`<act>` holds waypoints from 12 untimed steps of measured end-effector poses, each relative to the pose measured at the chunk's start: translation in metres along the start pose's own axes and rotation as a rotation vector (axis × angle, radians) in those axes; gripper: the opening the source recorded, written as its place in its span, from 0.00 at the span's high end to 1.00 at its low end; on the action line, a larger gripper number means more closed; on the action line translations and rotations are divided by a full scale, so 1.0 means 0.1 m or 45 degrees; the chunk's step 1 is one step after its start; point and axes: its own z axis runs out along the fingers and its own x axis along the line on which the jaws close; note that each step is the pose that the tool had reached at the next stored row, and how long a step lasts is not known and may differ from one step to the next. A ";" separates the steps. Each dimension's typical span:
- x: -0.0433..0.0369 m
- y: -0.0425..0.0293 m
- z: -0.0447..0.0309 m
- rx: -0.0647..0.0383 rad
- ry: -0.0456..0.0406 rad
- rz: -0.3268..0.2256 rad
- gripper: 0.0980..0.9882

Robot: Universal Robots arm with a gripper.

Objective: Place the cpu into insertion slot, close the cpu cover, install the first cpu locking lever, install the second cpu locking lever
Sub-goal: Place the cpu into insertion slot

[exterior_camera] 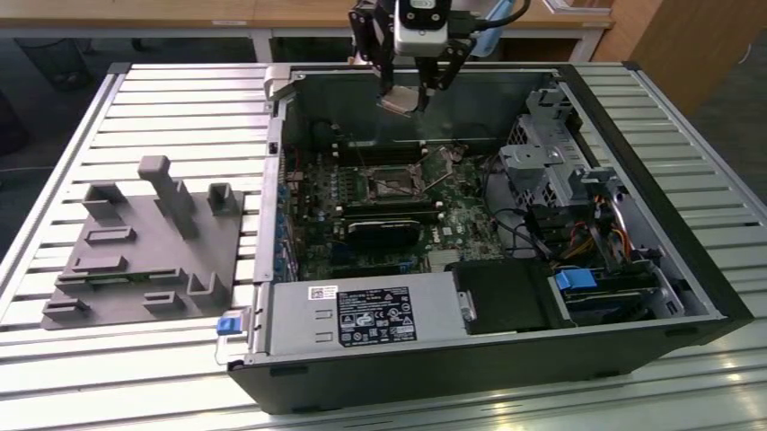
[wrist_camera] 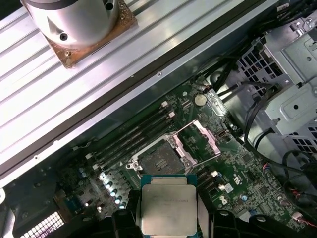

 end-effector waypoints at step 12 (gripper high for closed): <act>0.000 0.000 0.003 -0.002 -0.007 0.085 0.50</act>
